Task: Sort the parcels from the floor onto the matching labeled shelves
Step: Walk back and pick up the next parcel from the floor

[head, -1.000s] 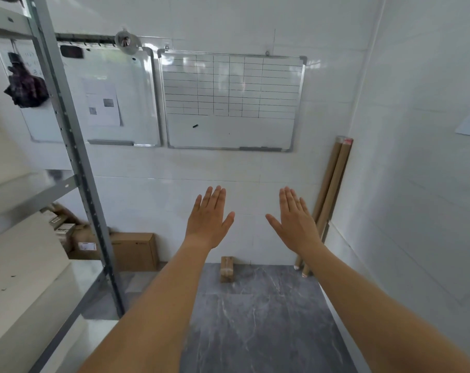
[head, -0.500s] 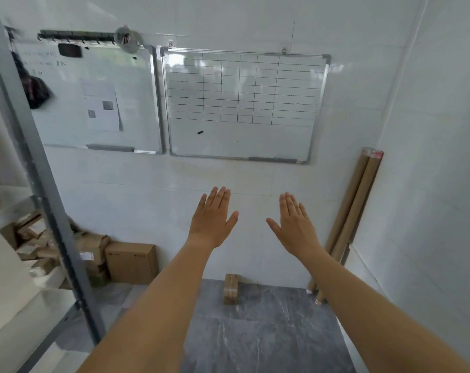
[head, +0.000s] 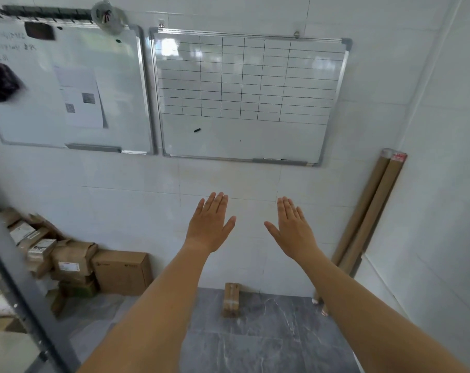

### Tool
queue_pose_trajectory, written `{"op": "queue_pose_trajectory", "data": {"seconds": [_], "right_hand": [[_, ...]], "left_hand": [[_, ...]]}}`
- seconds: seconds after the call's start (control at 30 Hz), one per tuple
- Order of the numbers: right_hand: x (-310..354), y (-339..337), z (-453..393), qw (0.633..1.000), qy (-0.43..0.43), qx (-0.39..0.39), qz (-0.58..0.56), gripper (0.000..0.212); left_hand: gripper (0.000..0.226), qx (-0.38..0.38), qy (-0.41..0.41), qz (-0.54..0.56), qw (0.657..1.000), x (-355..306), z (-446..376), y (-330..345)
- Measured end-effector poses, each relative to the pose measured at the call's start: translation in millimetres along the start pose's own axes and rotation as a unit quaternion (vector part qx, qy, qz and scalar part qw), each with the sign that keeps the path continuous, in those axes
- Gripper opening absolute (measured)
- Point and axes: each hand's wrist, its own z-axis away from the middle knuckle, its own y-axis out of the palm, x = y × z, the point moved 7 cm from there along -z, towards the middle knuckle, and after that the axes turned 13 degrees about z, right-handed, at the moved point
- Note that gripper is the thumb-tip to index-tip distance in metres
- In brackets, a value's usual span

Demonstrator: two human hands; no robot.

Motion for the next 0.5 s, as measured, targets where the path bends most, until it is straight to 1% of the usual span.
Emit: {"op": "queue_pose_trajectory", "data": {"seconds": [0.2,0.37,0.5], "right_hand": [[2.5,28.6,-46.7,0.999,0.032,0.005,-0.013,0.078],[-0.5,64.5,-80.5,0.998,0.039,0.022,-0.038,0.077],[-6.7,104.3,-111.3,0.997,0.036,0.052,-0.043,0.077]], "left_hand": [[0.067,0.014,0.002,-0.029,0.999,35.8,-46.2,23.2],[0.067,0.049,0.008,-0.03,0.998,52.8,-76.2,61.8],[0.067,0.072,0.018,-0.034,0.997,62.5,-108.2,97.5]]}}
